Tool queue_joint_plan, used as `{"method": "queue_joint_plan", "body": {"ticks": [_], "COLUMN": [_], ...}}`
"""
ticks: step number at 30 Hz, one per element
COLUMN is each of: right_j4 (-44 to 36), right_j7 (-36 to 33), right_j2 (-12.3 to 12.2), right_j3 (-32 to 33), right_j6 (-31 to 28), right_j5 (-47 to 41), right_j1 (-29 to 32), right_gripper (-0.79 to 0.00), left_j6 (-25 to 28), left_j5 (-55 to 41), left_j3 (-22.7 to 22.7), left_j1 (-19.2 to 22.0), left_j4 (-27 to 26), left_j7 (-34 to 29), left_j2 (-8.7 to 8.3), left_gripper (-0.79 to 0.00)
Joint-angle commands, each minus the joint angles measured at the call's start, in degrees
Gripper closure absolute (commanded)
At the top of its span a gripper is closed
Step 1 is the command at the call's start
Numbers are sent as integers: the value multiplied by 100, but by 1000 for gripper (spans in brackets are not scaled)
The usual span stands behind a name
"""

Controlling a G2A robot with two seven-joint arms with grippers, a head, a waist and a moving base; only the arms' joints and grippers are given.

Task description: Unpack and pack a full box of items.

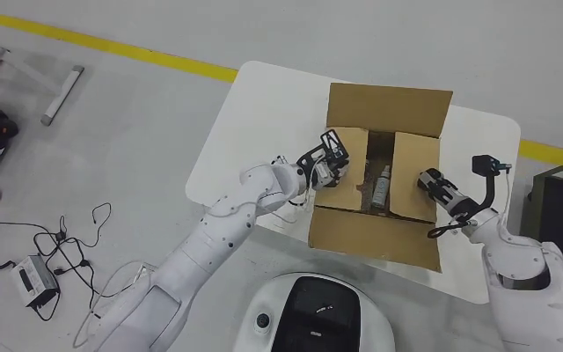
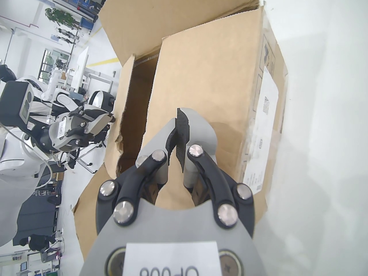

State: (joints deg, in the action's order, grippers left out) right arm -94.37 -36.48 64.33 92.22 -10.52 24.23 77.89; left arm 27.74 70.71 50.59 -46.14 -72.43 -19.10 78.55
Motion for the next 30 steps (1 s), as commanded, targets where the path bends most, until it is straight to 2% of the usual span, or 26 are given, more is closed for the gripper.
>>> {"method": "queue_joint_plan", "body": {"ticks": [1, 19, 22, 23, 25, 27, 29, 30], "right_j4": [-8, 84, -29, -72, -152, -202, -213, -167], "right_j7": [-18, 102, 287, 387, 610, 879, 1081, 1143], "right_j2": [-7, -32, -35, -37, -37, -40, -42, -39], "right_j3": [-4, -85, 52, 125, 320, 546, 726, 792], "right_j6": [15, 142, 102, 73, 69, 100, 175, 227], "right_j5": [8, -176, -401, -488, -736, -909, -1008, -1142], "right_j1": [-2, -42, 8, 44, 131, 219, 311, 349], "right_gripper": [0, 0, 0, 0, 0, 0, 0, 0], "left_j6": [-24, -47, -156, -170, -162, -199, -303, -380], "left_j5": [-20, 207, 162, 132, 101, 133, 167, 213], "left_j3": [-6, 144, 199, 217, 275, 355, 447, 495], "left_j1": [30, 0, -4, -13, -22, -38, -78, -98], "left_j4": [51, 169, 52, 5, -111, -228, -345, -406], "left_j7": [6, -6, 74, 93, 145, 196, 235, 251], "left_j2": [13, -13, -9, -8, -16, -32, -49, -59], "left_gripper": [0, 0, 0, -92, -102, -58, -83, -71]}}
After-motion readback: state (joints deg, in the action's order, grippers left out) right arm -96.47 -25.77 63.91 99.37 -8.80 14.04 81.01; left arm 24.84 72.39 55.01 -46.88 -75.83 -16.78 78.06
